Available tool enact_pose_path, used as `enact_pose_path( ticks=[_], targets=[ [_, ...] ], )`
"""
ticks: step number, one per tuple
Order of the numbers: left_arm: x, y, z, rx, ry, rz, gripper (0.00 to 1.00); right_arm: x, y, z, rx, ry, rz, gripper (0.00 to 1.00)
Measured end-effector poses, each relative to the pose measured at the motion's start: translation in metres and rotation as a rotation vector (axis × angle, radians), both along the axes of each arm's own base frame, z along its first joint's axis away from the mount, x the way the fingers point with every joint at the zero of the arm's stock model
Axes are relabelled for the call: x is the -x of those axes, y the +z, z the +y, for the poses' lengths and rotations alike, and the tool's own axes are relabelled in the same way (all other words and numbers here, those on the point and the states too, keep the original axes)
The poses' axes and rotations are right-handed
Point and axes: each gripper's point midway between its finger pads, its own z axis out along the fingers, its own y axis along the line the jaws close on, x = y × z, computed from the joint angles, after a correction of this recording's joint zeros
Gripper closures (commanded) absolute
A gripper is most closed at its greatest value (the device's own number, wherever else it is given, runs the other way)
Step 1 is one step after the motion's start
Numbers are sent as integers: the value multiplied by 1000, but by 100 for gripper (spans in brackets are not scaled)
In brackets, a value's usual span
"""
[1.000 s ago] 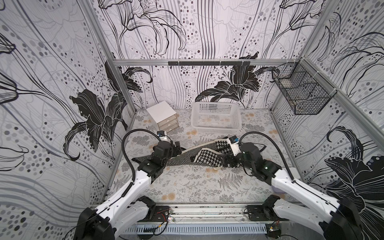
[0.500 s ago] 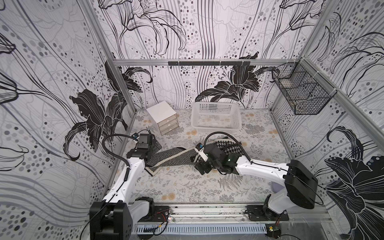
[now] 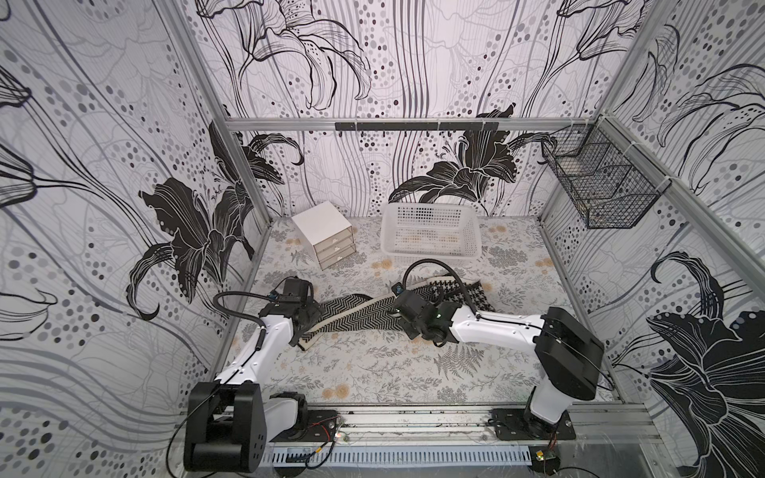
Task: Roll up the scarf and place it into the basket
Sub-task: Flatten out the scarf at the center of the board.
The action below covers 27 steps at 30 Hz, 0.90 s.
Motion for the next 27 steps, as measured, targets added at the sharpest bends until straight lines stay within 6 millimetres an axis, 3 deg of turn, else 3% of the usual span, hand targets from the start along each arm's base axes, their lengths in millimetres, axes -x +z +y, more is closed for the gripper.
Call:
enact_pose_path(
  ticks=[3, 6, 10, 18, 27],
  targets=[
    [14, -19, -7, 48, 50, 33, 18, 4, 17, -19, 3, -26, -39, 100],
    [23, -32, -9, 83, 109, 59, 36, 9, 31, -36, -3, -47, -72, 100],
    [17, -39, -10, 109, 167, 48, 100, 16, 42, -56, -1, -79, -95, 100],
    [14, -26, -12, 109, 208, -10, 100, 31, 72, -100, -16, -147, -160, 100],
    [31, 47, -9, 27, 188, -184, 100, 49, 142, -157, -93, -256, -276, 100]
  ],
)
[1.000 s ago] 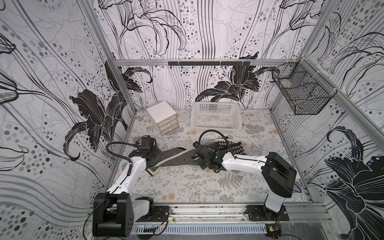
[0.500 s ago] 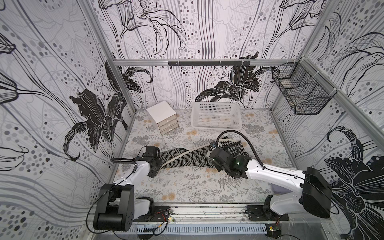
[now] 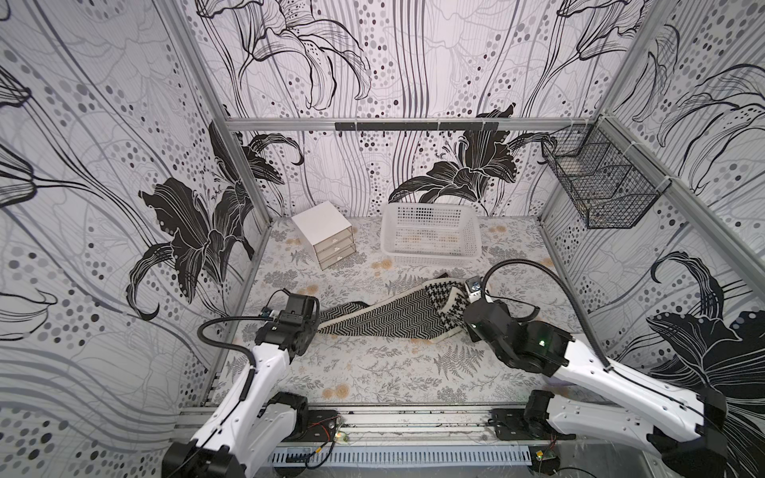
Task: Roll up the scarf and place it into the basket
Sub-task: Flatten out the scarf at the center of the board.
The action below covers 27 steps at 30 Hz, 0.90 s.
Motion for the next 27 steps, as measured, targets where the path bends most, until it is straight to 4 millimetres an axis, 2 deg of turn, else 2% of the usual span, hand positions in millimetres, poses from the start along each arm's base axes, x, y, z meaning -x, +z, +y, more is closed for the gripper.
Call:
enact_pose_path(
  ticks=[3, 6, 9, 13, 15, 16, 18, 19, 21, 22, 24, 27],
  targets=[
    [8, 9, 2, -14, -3, -10, 100, 5, 27, -13, -44, -19, -45, 100],
    [22, 8, 5, -30, -6, 31, 100, 8, 44, -24, -51, -38, -65, 100],
    [29, 22, 4, -38, -32, 21, 100, 10, 60, -33, -41, -57, -88, 100],
    [14, 66, 1, -62, -100, -52, 100, 2, 91, -39, 9, -79, -159, 100],
    [-6, 84, -4, -86, -152, -56, 100, -12, 99, -45, 63, -132, -171, 100],
    [-20, 88, -8, -95, -178, -43, 89, -20, 99, -48, 75, -157, -162, 100],
    [-55, 84, -14, -112, -225, 8, 6, -42, 88, -60, 97, -228, -122, 100],
    [-70, 78, -17, -115, -238, 31, 1, -51, 80, -66, 105, -255, -92, 100],
    [-96, 53, -21, -115, -260, 94, 1, -64, 65, -81, 119, -310, -34, 100],
    [-101, 42, -21, -116, -267, 121, 1, -67, 61, -84, 122, -320, -19, 100],
    [-98, 24, -21, -111, -282, 153, 1, -69, 56, -83, 115, -313, 0, 100],
    [-80, 21, -17, -110, -280, 141, 1, -68, 55, -80, 109, -294, 8, 100]
  ],
)
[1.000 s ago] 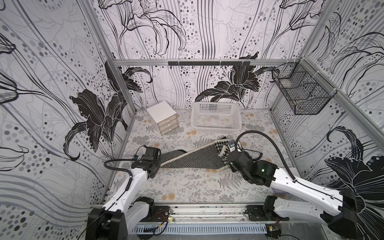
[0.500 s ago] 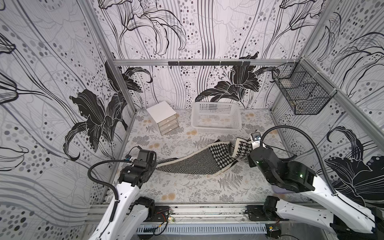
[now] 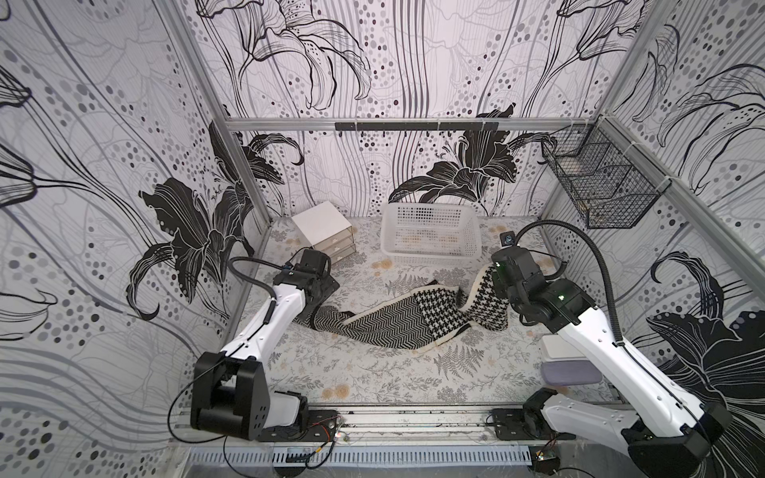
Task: Roll up the scarf and place it into the basket
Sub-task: Flatten out the scarf at the center of the board.
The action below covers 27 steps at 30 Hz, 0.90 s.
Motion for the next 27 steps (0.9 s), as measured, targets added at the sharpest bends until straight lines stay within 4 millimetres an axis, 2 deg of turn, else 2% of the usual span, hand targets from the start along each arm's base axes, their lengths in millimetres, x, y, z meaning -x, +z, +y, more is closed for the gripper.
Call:
enact_pose_path(
  ticks=[3, 7, 10, 15, 22, 24, 27],
  targets=[
    [12, 6, 2, 5, 1, -35, 1, 1, -5, 5, -17, 23, 18, 100],
    [16, 2, 3, 5, -1, -37, 1, 3, -30, 31, -106, 119, 101, 100],
    [20, -5, 3, 0, -5, -20, 1, 5, -60, 63, -139, 198, 181, 100],
    [20, -11, 2, 8, -17, -29, 1, 19, -123, 126, -140, 330, 352, 100],
    [29, -25, 9, 22, -3, -49, 1, 14, -195, 185, -92, 360, 528, 100],
    [33, -21, 16, 28, 12, -74, 1, 8, -209, 204, -81, 362, 555, 100],
    [32, -9, 31, 28, 40, -119, 1, 1, -227, 218, -76, 329, 579, 100]
  ],
)
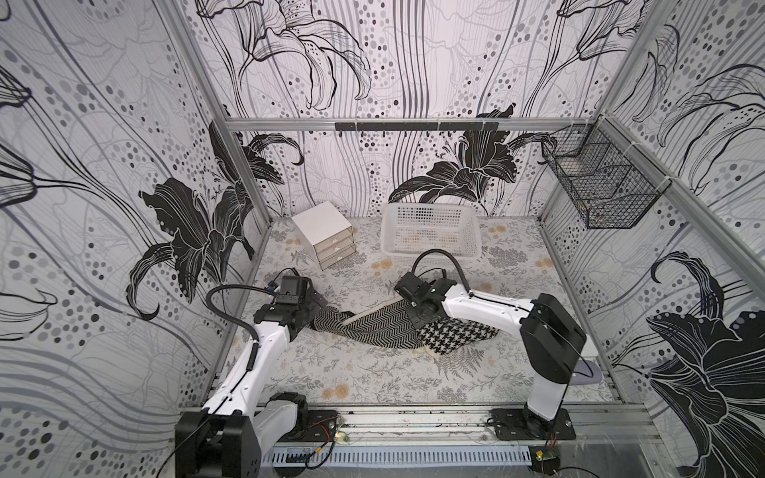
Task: Roll up the scarf and place it into the basket
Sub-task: Flatten out the scarf at the center of the board.
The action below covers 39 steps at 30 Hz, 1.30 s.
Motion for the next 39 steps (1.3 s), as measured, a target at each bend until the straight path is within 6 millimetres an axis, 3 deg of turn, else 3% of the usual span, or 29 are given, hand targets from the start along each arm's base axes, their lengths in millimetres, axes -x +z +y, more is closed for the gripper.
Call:
enact_pose_path(
  ticks=[4, 8, 12, 14, 19, 25, 28, 33, 35, 39],
  targets=[
    [-1, -9, 8, 12, 3, 41, 1, 0, -19, -28, 101, -110, 25, 100],
    [-5, -38, -1, 63, -27, 133, 1, -4, -29, -84, 200, -249, 43, 100],
    [-14, -56, -13, 121, -58, 148, 1, -1, -20, -137, 278, -346, 45, 100],
    [-19, -60, -18, 131, -71, 145, 1, -2, -12, -150, 291, -370, 36, 100],
    [-38, -71, -50, 133, -166, 167, 1, -3, -6, -151, 282, -373, 23, 100],
    [-92, -60, -98, 89, -280, 167, 0, -1, -9, -148, 266, -365, 34, 100],
    [-109, -57, -103, 51, -274, 165, 2, 3, -14, -149, 266, -360, 46, 100],
    [-111, -58, -92, -52, -228, 245, 2, 7, -16, -150, 258, -347, 56, 100],
    [-110, -47, -91, -114, -221, 256, 1, 6, -16, -149, 252, -345, 55, 100],
    [-115, -19, -113, -176, -273, 211, 0, 5, -16, -147, 243, -343, 51, 100]
  ],
)
